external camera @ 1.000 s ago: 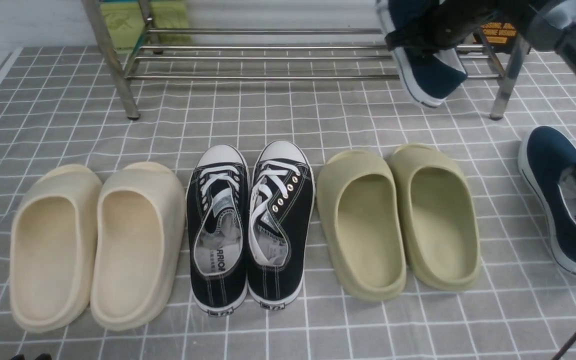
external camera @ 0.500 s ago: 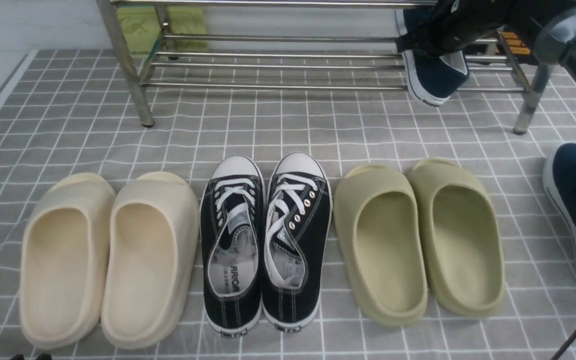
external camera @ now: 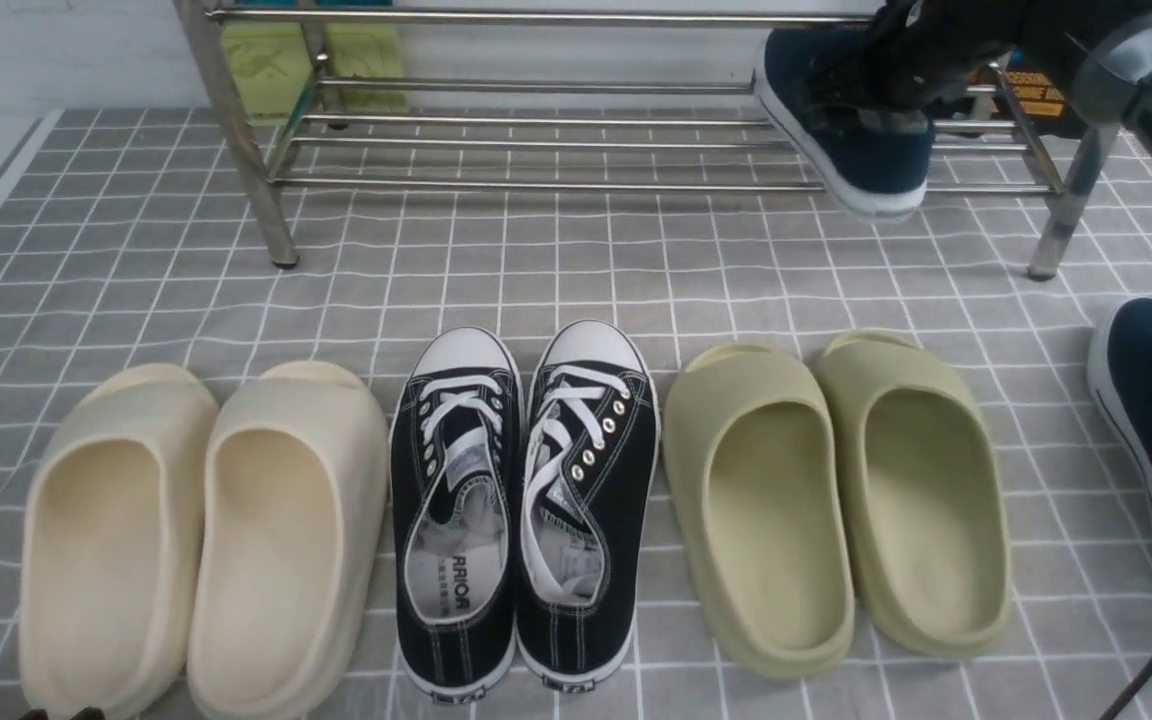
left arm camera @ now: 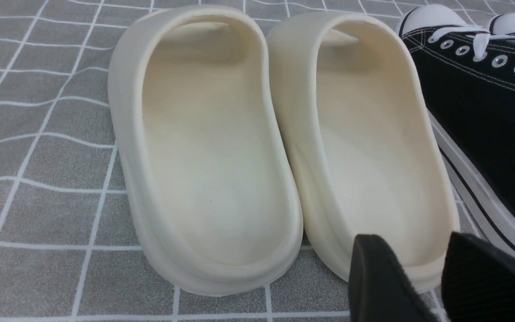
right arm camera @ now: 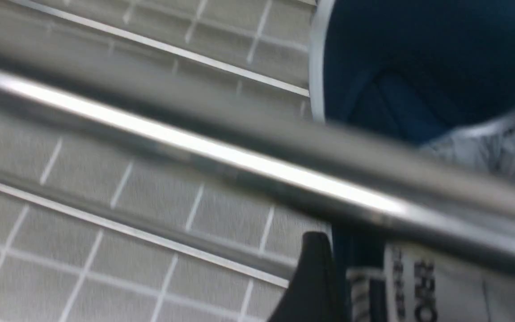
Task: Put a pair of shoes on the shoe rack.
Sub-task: Use the right arm to put a shoe into the shoe rack
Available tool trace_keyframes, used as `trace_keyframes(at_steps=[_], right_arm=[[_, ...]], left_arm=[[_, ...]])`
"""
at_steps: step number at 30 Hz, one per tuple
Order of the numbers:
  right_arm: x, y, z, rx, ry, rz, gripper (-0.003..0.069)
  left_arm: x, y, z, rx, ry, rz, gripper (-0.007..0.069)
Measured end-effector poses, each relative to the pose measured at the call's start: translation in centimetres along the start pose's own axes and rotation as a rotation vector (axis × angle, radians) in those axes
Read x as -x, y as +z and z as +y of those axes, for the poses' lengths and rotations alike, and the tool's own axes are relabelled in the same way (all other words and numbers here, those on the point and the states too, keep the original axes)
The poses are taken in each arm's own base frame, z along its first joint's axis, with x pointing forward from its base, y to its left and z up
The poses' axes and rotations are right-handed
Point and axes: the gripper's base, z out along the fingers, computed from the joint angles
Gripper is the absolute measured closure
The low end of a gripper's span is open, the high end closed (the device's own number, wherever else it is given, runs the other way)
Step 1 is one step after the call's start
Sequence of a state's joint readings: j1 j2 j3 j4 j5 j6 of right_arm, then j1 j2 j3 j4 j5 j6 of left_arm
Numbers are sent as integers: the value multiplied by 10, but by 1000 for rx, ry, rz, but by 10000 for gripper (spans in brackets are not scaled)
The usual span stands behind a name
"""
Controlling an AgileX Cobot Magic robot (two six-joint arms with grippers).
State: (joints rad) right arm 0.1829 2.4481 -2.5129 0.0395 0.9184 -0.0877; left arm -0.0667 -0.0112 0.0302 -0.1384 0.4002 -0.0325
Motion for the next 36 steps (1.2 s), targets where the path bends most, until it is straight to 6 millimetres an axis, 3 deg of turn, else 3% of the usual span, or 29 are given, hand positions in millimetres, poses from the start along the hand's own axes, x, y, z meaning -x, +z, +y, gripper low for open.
trace_keyframes(at_steps=[4,9,14,26,31,36], right_arm=[[-1,-10,10,18,-14,59,64],[2,-38,26,51,-32,146,121],[9,-72,25,43,-43,185,134],[24,-134,24,32,-48,115,133],[11,-133,22,11,-30,181,133],[-12,-117,12,-104,-9,293,133]], left_arm=[[0,0,0,0,0,0,386],[0,0,0,0,-3,0,386],[0,0,0,-1,-4,0,386],[0,0,0,-1,-4,0,386],[0,0,0,-1,-4,0,386],[0,0,0,-1,-4,0,386]])
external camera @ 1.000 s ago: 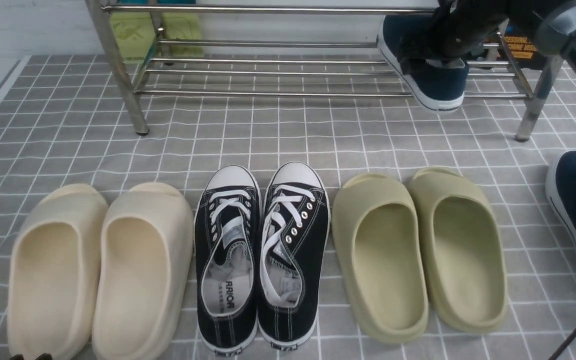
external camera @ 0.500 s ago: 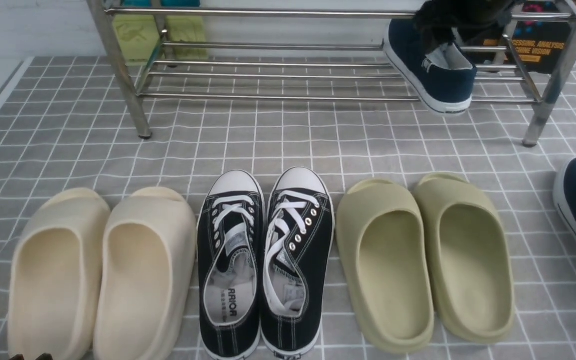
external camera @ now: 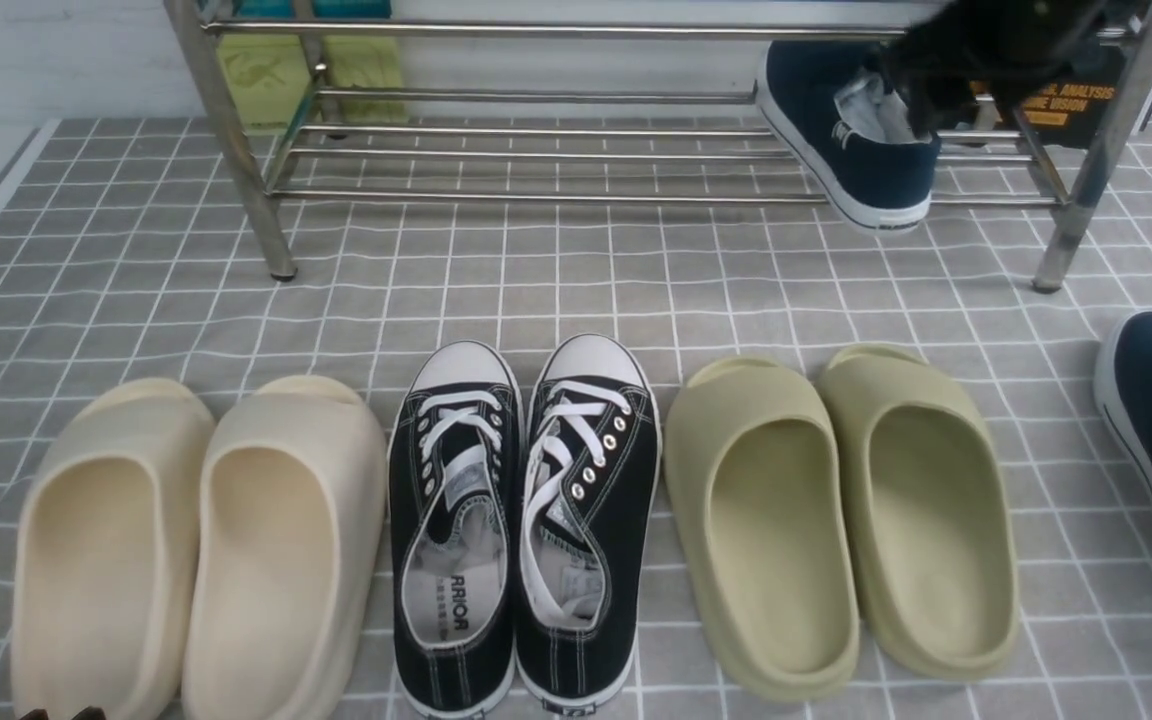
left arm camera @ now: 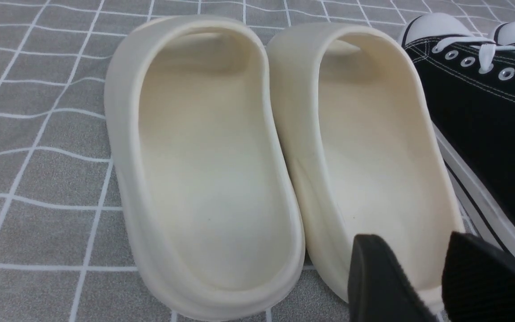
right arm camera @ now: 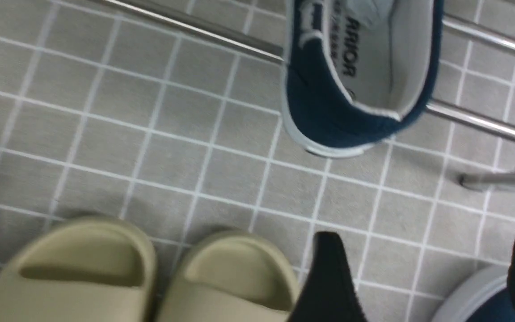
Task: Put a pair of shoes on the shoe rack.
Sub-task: Use the right arm to put a shoe into the shoe rack
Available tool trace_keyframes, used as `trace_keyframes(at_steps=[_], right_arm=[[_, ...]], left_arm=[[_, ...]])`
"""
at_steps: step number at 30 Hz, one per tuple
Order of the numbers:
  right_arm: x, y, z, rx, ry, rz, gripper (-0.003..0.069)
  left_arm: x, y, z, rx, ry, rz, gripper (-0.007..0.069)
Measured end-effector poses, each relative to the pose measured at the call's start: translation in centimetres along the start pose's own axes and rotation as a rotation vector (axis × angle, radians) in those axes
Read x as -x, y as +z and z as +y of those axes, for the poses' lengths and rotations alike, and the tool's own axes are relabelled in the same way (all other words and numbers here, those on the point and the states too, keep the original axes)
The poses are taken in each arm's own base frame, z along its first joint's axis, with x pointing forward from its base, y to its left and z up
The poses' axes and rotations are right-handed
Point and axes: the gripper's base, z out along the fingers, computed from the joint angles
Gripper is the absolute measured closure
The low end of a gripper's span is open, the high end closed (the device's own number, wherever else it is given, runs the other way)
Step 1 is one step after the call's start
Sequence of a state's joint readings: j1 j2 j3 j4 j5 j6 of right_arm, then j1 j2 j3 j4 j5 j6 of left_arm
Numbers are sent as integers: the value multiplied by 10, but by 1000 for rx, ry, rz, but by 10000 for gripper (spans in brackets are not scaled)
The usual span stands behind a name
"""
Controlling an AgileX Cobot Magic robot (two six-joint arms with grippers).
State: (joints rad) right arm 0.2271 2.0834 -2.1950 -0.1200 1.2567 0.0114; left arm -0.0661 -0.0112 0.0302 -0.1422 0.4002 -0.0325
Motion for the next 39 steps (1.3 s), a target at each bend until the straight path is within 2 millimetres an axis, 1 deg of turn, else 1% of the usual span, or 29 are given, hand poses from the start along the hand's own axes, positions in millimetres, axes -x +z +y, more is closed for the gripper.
trace_keyframes(at_steps=[3,6,10,11,12,14,18,20,21,22,23,25,27,29,30,31,33,35,36,37,39], right_arm=[[-12,20,-9,-43,12,74,133],[-30,42,-25,-55,52,167,133],[-50,57,-43,-27,104,249,133],[-51,56,-44,-24,105,250,133],[-56,55,-46,-18,104,265,133],[-59,41,-47,-10,101,251,133],[-62,-10,-49,-2,111,163,133],[-66,-28,-47,14,114,120,133],[-71,-32,-45,29,111,118,133],[-71,-34,-45,33,109,116,134],[-79,-30,-42,47,98,143,141],[-85,-22,-41,55,90,163,151],[-95,-1,-34,86,74,162,202],[-100,17,-22,129,61,111,269],[-100,19,-20,132,59,104,277],[-99,31,-12,145,27,29,348],[-94,43,-5,138,-5,-61,441],[-86,54,-4,120,-9,-161,552],[-83,58,-4,113,-8,-196,594],[-79,65,-5,101,-7,-241,650],[-76,72,-5,90,-9,-282,662]], left_arm=[[0,0,0,0,0,0,386],[0,0,0,0,0,0,386],[0,0,0,0,0,0,386],[0,0,0,0,0,0,386],[0,0,0,0,0,0,386],[0,0,0,0,0,0,386],[0,0,0,0,-1,-1,386],[0,0,0,0,-1,-1,386],[0,0,0,0,-1,-1,386],[0,0,0,0,-1,-1,386],[0,0,0,0,-1,-1,386],[0,0,0,0,-1,-1,386],[0,0,0,0,-1,0,386],[0,0,0,0,-1,0,386],[0,0,0,0,-1,0,386],[0,0,0,0,-1,0,386],[0,0,0,0,-1,0,386],[0,0,0,0,-1,0,386],[0,0,0,0,-1,0,386],[0,0,0,0,-1,0,386],[0,0,0,0,-1,0,386]])
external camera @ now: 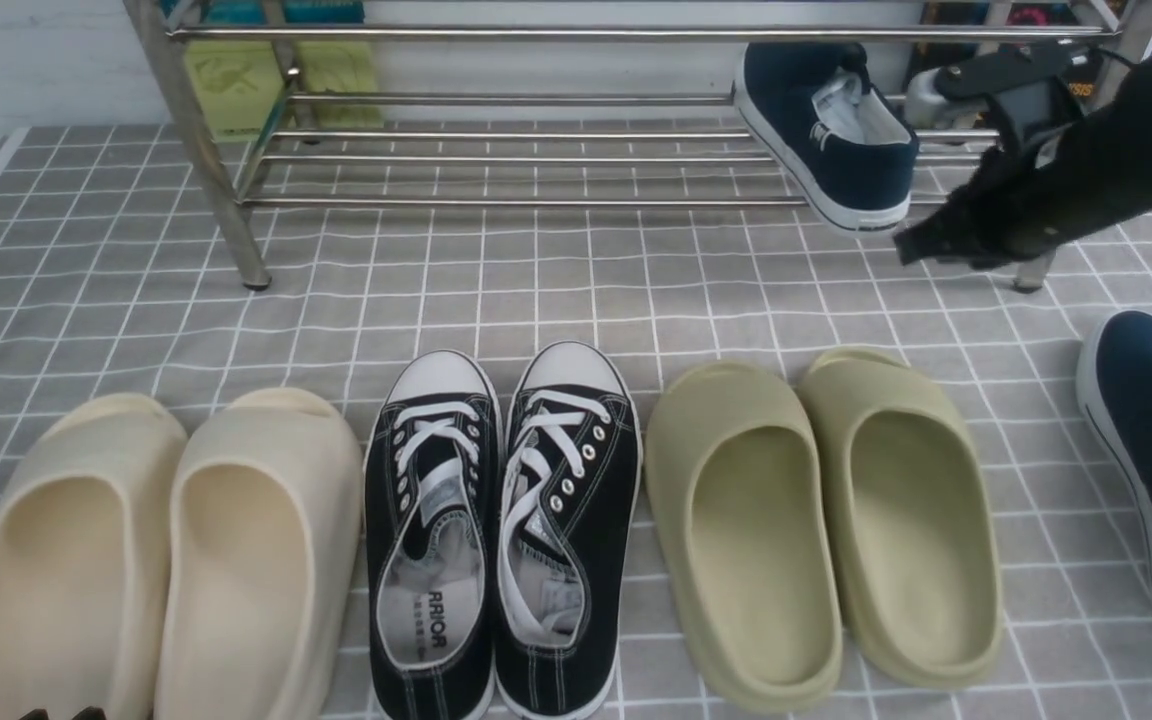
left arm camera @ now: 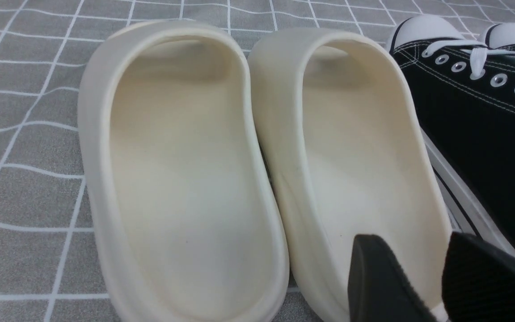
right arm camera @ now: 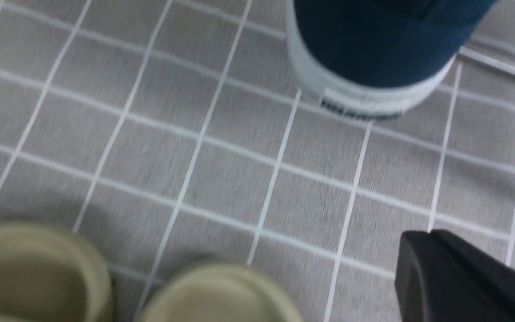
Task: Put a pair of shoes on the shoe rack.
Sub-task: Use the right arm to put a shoe into the shoe rack
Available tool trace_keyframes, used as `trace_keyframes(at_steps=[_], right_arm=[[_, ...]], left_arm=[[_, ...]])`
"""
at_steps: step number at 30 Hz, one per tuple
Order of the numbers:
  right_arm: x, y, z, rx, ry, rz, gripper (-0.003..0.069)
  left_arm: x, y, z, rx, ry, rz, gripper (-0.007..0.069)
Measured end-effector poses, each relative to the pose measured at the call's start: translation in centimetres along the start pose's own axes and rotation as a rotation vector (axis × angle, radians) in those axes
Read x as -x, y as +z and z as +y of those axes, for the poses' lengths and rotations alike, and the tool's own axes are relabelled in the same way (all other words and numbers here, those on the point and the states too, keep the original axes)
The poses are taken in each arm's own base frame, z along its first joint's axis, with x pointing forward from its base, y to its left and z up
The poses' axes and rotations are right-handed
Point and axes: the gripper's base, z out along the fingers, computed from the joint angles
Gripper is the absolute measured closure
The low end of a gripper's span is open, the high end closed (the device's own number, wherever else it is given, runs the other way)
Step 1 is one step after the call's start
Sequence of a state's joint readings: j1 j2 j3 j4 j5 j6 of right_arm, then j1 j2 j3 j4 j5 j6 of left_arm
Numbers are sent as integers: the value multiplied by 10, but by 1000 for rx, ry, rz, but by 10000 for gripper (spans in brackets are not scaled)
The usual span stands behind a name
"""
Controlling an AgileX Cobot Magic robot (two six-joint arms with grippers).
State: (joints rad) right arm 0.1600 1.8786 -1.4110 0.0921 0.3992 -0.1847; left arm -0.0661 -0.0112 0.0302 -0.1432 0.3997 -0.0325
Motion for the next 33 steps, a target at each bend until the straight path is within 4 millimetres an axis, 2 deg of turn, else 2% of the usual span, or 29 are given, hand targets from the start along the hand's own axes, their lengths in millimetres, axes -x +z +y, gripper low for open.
trace_keyframes(at_steps=[4,7,10,13,18,21,23,24,25,27,33], right_arm=[[0,15,1,-4,1,-35,662],[3,28,16,17,-21,-60,662],[6,31,28,36,-39,-72,662],[13,27,34,47,-48,-85,661],[22,2,33,67,-61,24,655],[25,-12,27,53,-81,63,653],[25,-17,8,9,-82,81,652],[24,-17,6,6,-81,82,652],[20,-10,-10,-19,-57,94,651],[15,3,-22,-31,-15,83,651],[13,35,-27,-46,20,-31,651]], left_arm=[[0,0,0,0,0,0,386],[0,0,0,0,0,0,386],[0,0,0,0,0,0,386],[0,0,0,0,0,0,386],[0,0,0,0,0,0,386],[0,0,0,0,0,0,386],[0,0,0,0,0,0,386],[0,0,0,0,0,0,386],[0,0,0,0,0,0,386],[0,0,0,0,0,0,386],[0,0,0,0,0,0,386]])
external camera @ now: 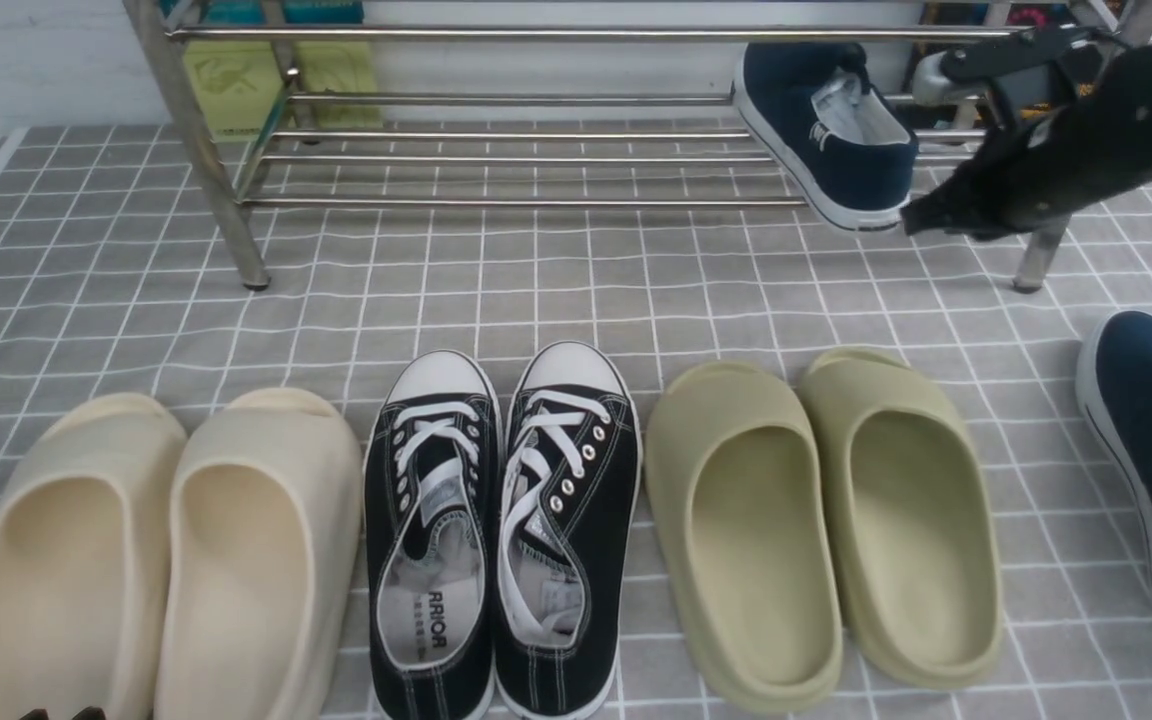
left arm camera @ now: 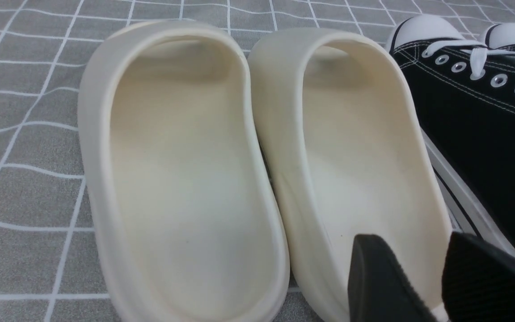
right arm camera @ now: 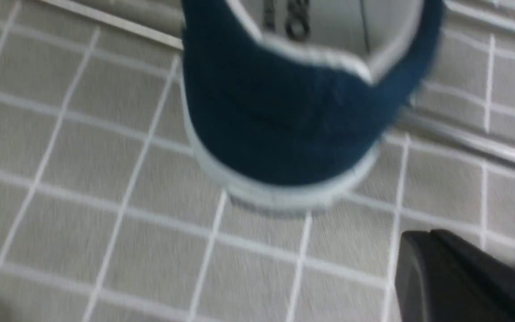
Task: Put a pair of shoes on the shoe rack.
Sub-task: Use the right arm to put a shoe into the shoe rack
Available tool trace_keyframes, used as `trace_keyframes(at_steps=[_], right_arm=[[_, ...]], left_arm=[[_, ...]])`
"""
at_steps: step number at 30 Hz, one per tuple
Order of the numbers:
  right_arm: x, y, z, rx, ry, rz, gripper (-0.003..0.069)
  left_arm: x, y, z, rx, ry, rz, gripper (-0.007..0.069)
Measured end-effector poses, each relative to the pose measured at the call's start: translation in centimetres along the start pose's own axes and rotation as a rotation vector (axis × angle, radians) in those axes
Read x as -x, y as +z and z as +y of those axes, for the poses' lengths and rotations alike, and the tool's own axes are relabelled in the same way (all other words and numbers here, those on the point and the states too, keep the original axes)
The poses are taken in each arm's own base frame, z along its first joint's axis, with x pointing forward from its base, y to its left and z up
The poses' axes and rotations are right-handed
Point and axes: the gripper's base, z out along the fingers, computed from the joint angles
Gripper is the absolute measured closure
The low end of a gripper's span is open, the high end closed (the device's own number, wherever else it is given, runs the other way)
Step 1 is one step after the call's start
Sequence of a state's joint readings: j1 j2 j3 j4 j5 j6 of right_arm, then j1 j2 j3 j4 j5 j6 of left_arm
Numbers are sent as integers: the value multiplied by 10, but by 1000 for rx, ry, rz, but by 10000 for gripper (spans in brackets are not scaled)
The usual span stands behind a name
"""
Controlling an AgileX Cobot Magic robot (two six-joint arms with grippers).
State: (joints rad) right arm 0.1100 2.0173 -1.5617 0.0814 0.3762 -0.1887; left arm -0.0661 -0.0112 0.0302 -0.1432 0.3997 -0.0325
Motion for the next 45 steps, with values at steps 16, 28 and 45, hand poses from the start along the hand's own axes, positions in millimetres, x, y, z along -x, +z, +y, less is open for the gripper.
trace_keyframes(at_steps=[16,28,45], right_arm=[[1,14,41,53,-56,-56,650],[9,-24,40,75,-66,38,647],[4,9,4,-3,17,-87,647]], left_arm=[[0,0,0,0,1,0,386],[0,0,0,0,1,0,386],[0,0,0,0,1,0,386]])
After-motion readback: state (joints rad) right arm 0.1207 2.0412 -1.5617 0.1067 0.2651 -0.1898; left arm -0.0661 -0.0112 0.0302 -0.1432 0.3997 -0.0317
